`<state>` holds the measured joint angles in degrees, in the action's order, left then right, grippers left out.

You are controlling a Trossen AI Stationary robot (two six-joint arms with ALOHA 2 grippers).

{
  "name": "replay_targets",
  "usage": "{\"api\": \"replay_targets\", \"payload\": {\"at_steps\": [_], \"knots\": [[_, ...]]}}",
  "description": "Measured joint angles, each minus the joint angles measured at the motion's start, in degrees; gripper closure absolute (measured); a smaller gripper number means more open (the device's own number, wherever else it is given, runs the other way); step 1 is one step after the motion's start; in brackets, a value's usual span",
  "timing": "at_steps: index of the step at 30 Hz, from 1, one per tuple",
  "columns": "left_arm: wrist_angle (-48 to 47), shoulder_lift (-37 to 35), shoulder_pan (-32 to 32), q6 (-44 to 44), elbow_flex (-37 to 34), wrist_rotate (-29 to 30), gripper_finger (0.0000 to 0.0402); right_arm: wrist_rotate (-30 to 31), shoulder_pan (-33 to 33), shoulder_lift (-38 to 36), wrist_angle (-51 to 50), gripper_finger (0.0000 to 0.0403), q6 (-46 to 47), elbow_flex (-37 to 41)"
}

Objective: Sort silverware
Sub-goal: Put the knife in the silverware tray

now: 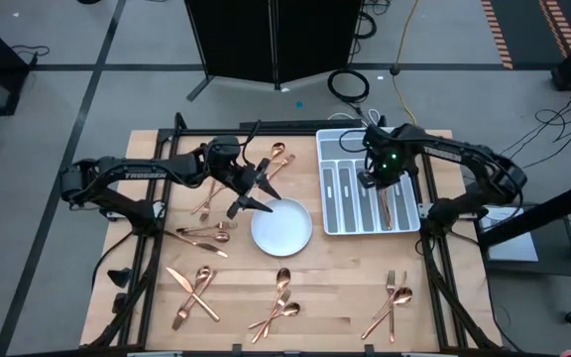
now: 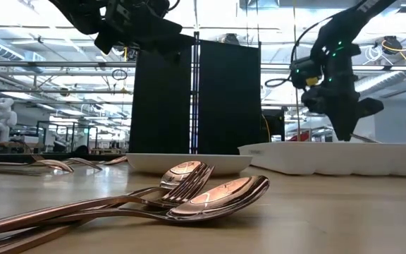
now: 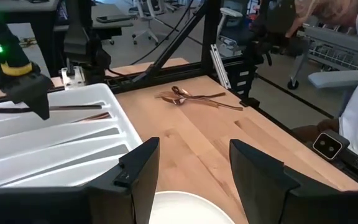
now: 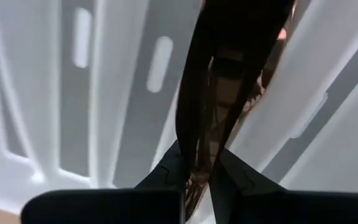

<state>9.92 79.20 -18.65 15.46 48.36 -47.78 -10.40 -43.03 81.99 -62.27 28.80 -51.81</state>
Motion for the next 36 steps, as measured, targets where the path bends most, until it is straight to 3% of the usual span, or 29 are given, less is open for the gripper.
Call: {"api": "replay_targets", "payload": {"at_steps": [11,18,26,32,36], "knots": [[0.0,0.0,0.1,-0.7,0.0,0.0,0.0213,3.1,0.0,5.9,-0.6,0.0378,-0.5,1.2],[-0.3,-0.7,0.3,-3.1,0.1,0.0,0.0213,4.5,0.0,5.9,0.2,0.0307,0.1,4.5],[-1.1,-1.3,-0.2,0.1,0.1,2.0,0.0213,4.1,0.0,5.8,0.7,0.0244,0.2,3.7],[-7.6,-1.6,-0.4,-0.1,0.4,4.5,0.0213,4.7,0.4,3.2,-2.1,0.0236,0.4,-0.7],[-20.4,-2.3,0.2,0.0,2.7,12.2,0.0213,4.6,0.6,-0.9,-1.9,0.024,0.5,-4.9]]}}
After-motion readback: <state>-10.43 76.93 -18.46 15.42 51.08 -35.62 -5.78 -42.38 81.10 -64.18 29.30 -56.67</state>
